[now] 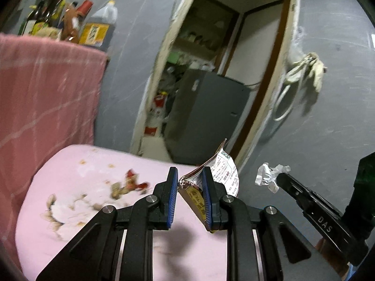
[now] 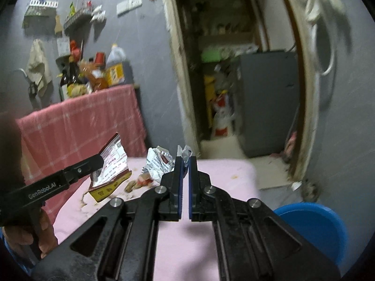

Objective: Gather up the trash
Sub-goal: 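Carry the packet and foil over the blue basin and open both tools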

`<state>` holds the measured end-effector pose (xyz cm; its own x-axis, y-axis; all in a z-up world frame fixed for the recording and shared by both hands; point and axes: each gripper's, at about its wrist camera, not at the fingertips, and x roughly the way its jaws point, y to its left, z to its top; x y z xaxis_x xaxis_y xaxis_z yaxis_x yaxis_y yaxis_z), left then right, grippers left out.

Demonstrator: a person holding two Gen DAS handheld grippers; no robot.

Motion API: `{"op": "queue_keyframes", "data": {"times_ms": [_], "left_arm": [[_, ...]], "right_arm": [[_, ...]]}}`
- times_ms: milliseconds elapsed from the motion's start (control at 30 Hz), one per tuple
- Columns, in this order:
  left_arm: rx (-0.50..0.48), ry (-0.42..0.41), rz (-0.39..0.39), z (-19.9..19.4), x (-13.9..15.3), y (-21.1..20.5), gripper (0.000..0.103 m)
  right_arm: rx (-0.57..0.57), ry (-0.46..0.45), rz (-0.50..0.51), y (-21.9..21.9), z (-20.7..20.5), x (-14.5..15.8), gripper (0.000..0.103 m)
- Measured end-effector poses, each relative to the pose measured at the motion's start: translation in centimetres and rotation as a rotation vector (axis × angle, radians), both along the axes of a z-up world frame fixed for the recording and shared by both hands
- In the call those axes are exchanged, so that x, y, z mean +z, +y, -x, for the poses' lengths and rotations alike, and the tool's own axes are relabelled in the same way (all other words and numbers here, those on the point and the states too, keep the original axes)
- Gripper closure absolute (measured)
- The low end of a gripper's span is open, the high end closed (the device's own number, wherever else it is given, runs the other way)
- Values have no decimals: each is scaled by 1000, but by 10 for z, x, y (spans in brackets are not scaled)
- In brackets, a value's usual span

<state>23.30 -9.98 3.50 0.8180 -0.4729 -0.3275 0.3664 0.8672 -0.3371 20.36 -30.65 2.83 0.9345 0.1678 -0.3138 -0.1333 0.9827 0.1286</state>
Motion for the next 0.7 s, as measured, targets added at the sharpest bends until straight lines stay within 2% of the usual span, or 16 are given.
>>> {"op": "queue_keyframes", "data": {"times_ms": [300,700], "left_arm": [[-74,-96,16,27,23,-61,86],[-159,-97,17,43,18,-144,86]], "right_arm": [[-135,-85,35,-54,46,21,99],[-286,-108,86,-119,92,16,99]]}}
